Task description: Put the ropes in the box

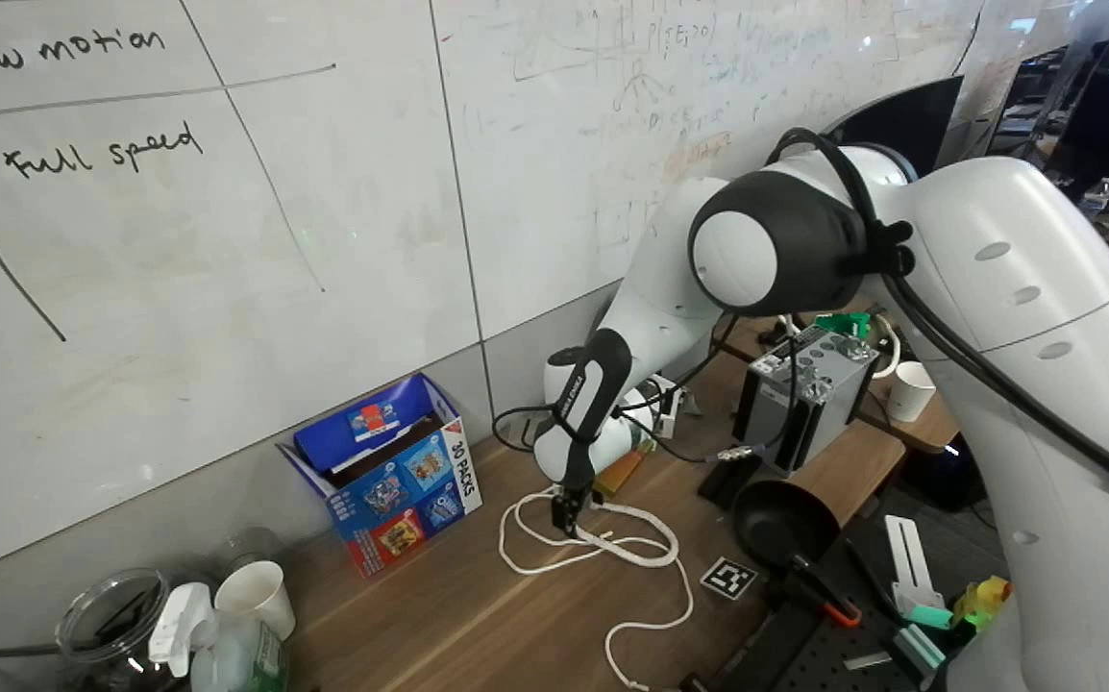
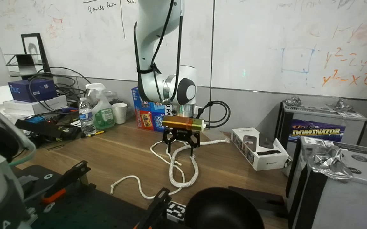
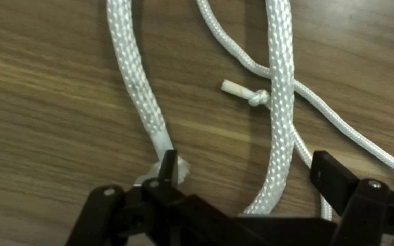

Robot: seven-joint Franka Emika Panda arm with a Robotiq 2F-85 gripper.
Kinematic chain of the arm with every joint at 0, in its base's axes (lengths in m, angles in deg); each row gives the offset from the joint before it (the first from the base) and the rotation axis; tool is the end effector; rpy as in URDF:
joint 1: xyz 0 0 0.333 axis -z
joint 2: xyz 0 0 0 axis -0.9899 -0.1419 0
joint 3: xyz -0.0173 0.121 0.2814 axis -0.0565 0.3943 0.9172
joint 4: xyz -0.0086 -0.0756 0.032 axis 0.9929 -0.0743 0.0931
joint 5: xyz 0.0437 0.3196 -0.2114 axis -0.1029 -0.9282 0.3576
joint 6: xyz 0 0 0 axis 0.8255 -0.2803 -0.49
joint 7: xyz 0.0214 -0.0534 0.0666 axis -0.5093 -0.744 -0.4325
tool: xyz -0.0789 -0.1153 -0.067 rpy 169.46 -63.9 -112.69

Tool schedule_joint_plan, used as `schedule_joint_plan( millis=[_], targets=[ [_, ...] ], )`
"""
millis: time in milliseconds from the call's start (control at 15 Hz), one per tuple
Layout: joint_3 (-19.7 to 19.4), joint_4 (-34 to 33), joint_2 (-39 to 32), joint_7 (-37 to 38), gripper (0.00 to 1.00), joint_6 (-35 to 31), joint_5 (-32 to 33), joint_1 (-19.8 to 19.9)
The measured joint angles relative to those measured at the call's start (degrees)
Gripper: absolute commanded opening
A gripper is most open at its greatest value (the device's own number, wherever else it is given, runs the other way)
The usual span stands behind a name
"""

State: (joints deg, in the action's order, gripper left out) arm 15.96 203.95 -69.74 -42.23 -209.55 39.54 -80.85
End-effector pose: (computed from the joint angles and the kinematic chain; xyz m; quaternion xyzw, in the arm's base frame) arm 0.5433 0.0179 -0.0110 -0.9871 -0.1498 0.0545 0.0151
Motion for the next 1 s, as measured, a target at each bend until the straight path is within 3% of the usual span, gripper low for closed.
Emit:
schedule_joint_plan(
  millis=[1000],
  targets=[
    [-0.5,-0.9,-1.5,3.1,1.0,-0.2,1.1,-1.7]
  ],
)
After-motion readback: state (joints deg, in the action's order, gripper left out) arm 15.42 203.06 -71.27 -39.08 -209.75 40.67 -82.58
